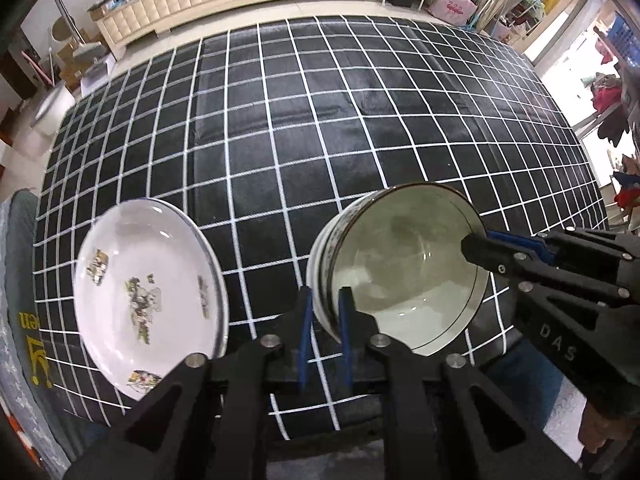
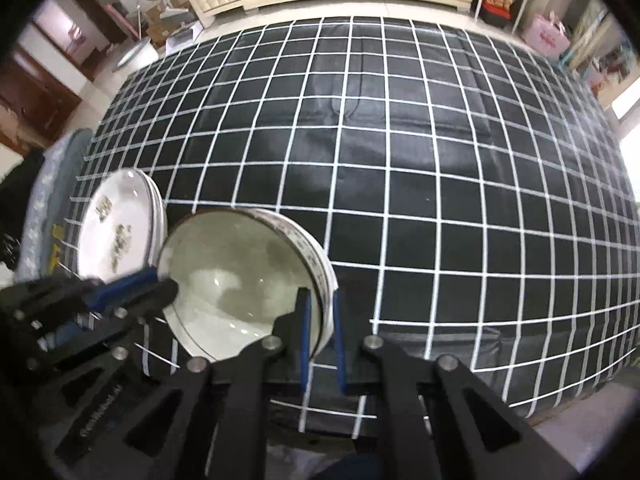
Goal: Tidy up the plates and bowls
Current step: 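Carry the floral bowl over and lower it into the cream bowl, then grip the rims of the nested bowls with the right tool and lift, then carry the nested bowls over the plate stack with the right tool, then lower the nested bowls onto the animal-print plate and open right tool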
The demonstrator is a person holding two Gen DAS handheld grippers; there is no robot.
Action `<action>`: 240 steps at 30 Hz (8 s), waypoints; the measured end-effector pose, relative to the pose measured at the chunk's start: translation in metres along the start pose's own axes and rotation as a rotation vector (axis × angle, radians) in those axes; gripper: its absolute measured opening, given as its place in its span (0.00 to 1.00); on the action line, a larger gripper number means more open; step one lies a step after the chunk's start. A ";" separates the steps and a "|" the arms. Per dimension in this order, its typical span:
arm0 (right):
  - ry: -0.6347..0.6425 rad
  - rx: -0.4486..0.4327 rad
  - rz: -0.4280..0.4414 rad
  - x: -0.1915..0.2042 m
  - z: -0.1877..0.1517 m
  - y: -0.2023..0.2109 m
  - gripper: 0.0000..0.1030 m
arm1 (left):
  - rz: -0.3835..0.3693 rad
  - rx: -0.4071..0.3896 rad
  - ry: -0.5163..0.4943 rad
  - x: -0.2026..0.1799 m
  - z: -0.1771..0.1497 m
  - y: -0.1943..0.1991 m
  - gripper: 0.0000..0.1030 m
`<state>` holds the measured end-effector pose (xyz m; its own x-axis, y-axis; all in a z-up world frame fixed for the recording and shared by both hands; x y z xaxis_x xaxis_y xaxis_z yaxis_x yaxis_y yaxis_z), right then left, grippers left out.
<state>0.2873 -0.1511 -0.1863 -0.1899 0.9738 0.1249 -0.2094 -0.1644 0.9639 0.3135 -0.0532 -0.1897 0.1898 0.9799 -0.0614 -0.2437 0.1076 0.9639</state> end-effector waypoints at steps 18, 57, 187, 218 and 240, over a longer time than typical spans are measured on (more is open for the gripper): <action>-0.055 -0.045 -0.014 -0.009 -0.008 0.003 0.74 | -0.052 -0.054 0.011 0.022 -0.005 0.006 0.51; -0.160 0.062 0.196 -0.016 -0.019 -0.042 0.40 | -0.130 -0.003 -0.057 -0.006 -0.004 -0.065 0.33; 0.034 0.248 0.270 0.218 0.027 -0.087 0.34 | -0.243 -0.039 0.305 0.212 -0.080 -0.020 0.48; 0.120 0.185 0.204 0.222 0.028 -0.085 0.43 | -0.156 -0.127 0.245 0.227 -0.076 0.017 0.47; 0.105 0.065 0.159 0.213 0.041 -0.064 0.71 | -0.167 -0.127 0.310 0.241 -0.073 0.012 0.47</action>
<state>0.2999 0.0733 -0.2117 -0.3156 0.9139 0.2551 -0.1066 -0.3013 0.9475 0.2874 0.1965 -0.2120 -0.0556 0.9494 -0.3090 -0.3536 0.2707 0.8954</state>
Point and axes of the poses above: each gripper's, at about its wrist camera, not at the fingertips, and y roughly against the way its jaws point, x to its left, z to its top, the point moved 6 cm from there along -y, roughly the way its jaws point, and after that the axes turned 3 degrees about -y, right-handed, at the moved point
